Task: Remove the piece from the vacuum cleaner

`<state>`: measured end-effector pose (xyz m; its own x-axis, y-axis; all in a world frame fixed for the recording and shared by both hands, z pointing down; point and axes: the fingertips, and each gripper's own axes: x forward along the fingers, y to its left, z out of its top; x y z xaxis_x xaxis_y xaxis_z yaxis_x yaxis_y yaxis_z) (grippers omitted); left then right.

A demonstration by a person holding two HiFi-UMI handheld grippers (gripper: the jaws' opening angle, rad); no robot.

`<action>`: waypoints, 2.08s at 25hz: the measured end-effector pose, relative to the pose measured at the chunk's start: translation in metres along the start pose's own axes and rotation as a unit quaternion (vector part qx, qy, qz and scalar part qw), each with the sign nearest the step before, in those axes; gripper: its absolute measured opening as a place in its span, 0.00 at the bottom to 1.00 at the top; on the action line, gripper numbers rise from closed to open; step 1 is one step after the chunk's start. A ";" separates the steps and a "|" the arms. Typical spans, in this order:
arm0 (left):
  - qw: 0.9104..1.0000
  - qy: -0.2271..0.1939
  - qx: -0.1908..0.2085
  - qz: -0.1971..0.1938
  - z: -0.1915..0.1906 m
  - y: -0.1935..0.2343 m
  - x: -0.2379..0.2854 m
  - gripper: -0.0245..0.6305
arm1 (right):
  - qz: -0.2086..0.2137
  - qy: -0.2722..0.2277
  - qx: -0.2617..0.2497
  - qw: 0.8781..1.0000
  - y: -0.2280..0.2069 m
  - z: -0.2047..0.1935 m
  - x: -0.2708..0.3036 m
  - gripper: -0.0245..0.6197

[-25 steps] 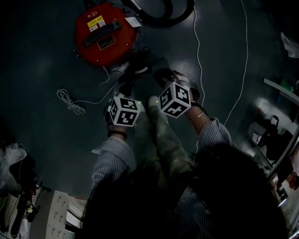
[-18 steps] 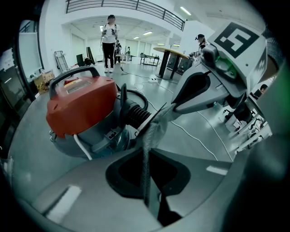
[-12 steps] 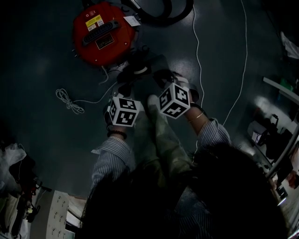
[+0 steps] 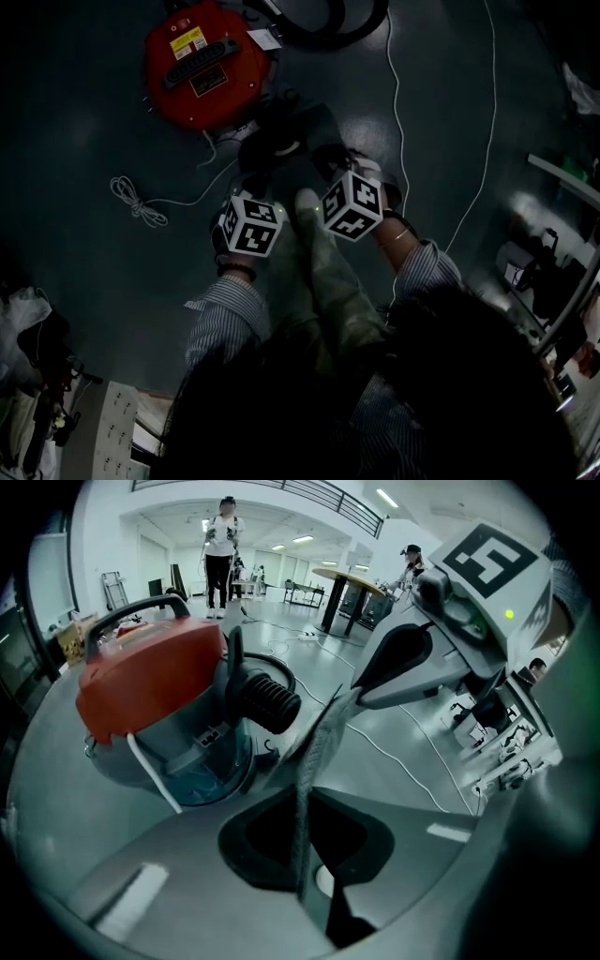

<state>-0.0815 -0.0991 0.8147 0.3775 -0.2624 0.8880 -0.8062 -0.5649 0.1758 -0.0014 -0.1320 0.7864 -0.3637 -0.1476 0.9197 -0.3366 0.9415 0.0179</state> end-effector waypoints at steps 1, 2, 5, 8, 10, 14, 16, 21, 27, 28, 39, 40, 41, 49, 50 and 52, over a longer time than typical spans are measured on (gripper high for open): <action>1.000 0.003 0.008 -0.001 -0.003 -0.003 0.000 0.06 | 0.000 0.000 0.001 1.000 0.002 -0.004 -0.001 0.07; 1.000 0.004 0.016 -0.001 -0.004 -0.004 -0.001 0.06 | 0.000 -0.001 0.002 1.000 0.005 -0.006 -0.002 0.07; 1.000 0.006 0.024 -0.004 -0.001 -0.002 -0.002 0.06 | 0.002 -0.002 0.007 1.000 0.007 -0.008 -0.005 0.07; 1.000 0.004 0.027 -0.010 0.003 -0.004 -0.007 0.06 | 0.004 -0.002 0.007 1.000 0.007 -0.008 -0.010 0.07; 1.000 0.003 0.027 -0.013 0.003 -0.007 -0.013 0.06 | 0.007 -0.003 0.005 1.000 0.009 -0.007 -0.014 0.07; 1.000 -0.010 0.008 -0.020 0.008 -0.014 -0.032 0.06 | 0.004 -0.013 0.008 1.000 0.012 0.001 -0.034 0.07; 0.999 -0.021 -0.004 -0.024 0.014 -0.019 -0.046 0.06 | -0.001 -0.021 0.012 1.000 0.014 0.006 -0.050 0.07; 0.998 -0.049 -0.024 -0.024 0.033 -0.032 -0.095 0.06 | -0.008 -0.033 0.033 0.999 0.021 0.024 -0.105 0.07; 0.996 -0.063 -0.050 -0.027 0.063 -0.053 -0.181 0.06 | -0.012 -0.053 0.064 0.997 0.029 0.059 -0.188 0.07; 0.996 -0.066 -0.051 -0.027 0.068 -0.059 -0.197 0.06 | -0.013 -0.058 0.066 0.996 0.031 0.066 -0.204 0.07; 0.990 -0.127 -0.064 -0.010 0.118 -0.098 -0.344 0.06 | -0.047 -0.127 0.087 0.987 0.046 0.128 -0.354 0.07; 0.989 -0.135 -0.057 -0.011 0.123 -0.100 -0.353 0.06 | -0.049 -0.133 0.089 0.986 0.047 0.130 -0.364 0.07; 0.988 -0.143 -0.050 -0.012 0.128 -0.101 -0.362 0.06 | -0.050 -0.139 0.090 0.985 0.047 0.133 -0.374 0.07; 0.980 -0.197 -0.024 0.001 0.161 -0.111 -0.422 0.06 | -0.039 -0.207 0.104 0.972 0.058 0.149 -0.433 0.07; 0.979 -0.203 -0.023 0.001 0.163 -0.112 -0.428 0.06 | -0.039 -0.213 0.107 0.970 0.058 0.150 -0.438 0.07; 0.977 -0.212 -0.020 0.003 0.168 -0.112 -0.436 0.06 | -0.039 -0.224 0.110 0.968 0.057 0.154 -0.445 0.07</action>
<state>-0.0789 -0.0531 0.3363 0.5209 -0.5715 0.6341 -0.8229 -0.5336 0.1951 0.0080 -0.0595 0.3180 -0.6533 -0.3778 0.6561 -0.5363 0.8426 -0.0488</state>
